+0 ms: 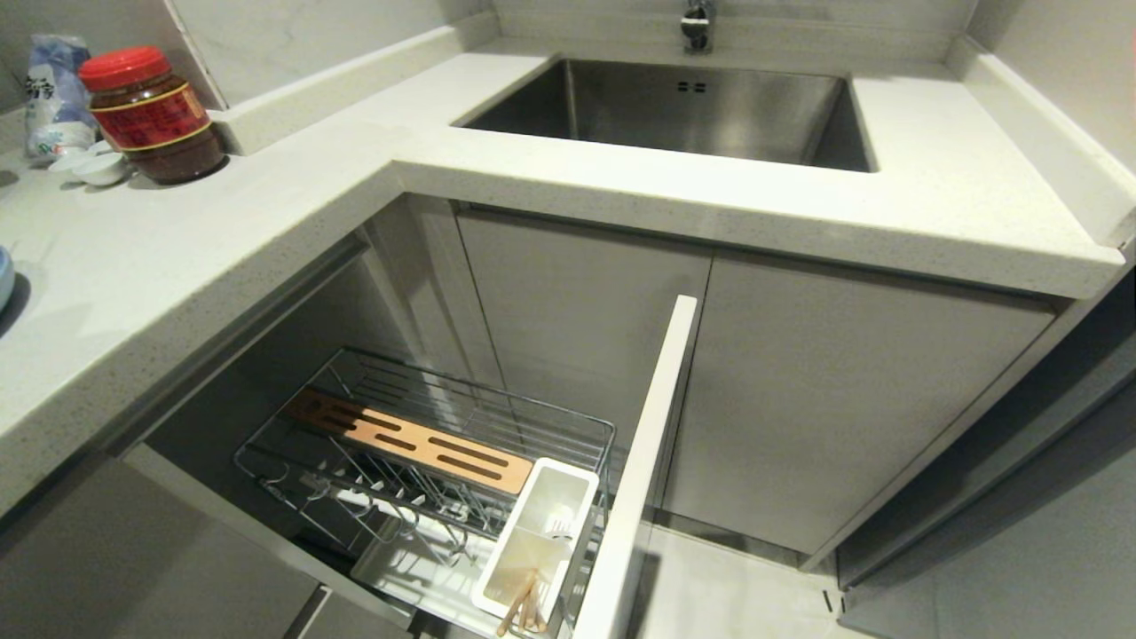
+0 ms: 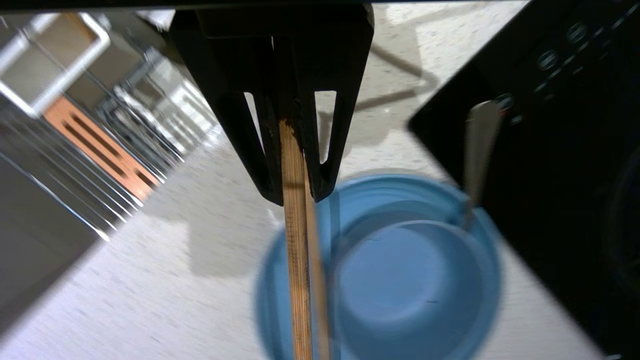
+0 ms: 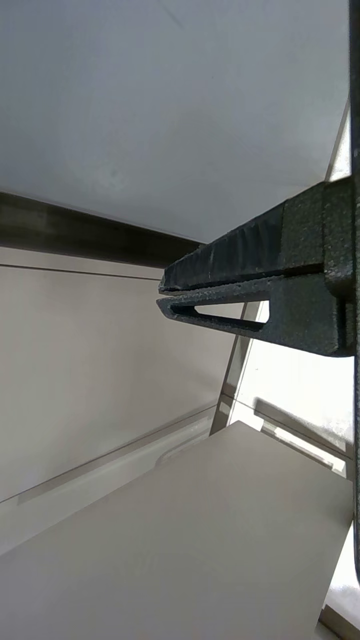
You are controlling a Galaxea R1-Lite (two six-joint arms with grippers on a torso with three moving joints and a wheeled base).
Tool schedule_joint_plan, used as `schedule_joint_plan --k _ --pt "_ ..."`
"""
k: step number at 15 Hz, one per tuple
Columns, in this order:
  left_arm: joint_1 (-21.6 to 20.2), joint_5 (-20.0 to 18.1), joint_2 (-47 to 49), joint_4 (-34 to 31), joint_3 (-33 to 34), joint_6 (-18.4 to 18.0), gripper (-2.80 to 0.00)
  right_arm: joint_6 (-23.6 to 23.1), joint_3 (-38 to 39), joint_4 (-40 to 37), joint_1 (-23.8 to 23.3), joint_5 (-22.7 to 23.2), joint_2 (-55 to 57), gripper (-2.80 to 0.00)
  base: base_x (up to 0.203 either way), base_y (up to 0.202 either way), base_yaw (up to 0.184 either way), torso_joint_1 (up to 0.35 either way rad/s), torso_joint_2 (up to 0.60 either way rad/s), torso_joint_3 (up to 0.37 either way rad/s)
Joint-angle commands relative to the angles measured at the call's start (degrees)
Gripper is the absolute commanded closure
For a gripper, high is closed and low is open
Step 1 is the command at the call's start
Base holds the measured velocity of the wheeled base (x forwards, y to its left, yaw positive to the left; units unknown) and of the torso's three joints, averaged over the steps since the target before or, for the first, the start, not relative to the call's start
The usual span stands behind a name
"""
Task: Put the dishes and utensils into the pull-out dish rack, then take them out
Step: Take the chopsticks out of the cupboard
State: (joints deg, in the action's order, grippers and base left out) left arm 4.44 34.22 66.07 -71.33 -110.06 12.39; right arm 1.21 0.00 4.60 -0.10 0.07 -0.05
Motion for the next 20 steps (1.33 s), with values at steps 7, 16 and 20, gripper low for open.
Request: schedule_joint_plan --k 7,16,20 --pt "-2.43 2.96 4.98 2.66 3.9 0.09 0.0 0.02 1.49 -0.02 0.01 0.01 -0.04 0.0 0.0 0.0 0.0 0.0 0.0 0.0" --pt "-5.64 3.22 11.12 6.47 6.42 -0.12 0.0 0.02 1.49 0.06 0.01 0.01 -0.04 0.0 0.0 0.0 0.0 0.0 0.0 0.0" --pt "-7.16 3.94 12.61 6.32 7.22 -0.35 0.0 0.02 1.49 -0.02 0.01 0.01 -0.04 0.0 0.0 0.0 0.0 0.0 0.0 0.0"
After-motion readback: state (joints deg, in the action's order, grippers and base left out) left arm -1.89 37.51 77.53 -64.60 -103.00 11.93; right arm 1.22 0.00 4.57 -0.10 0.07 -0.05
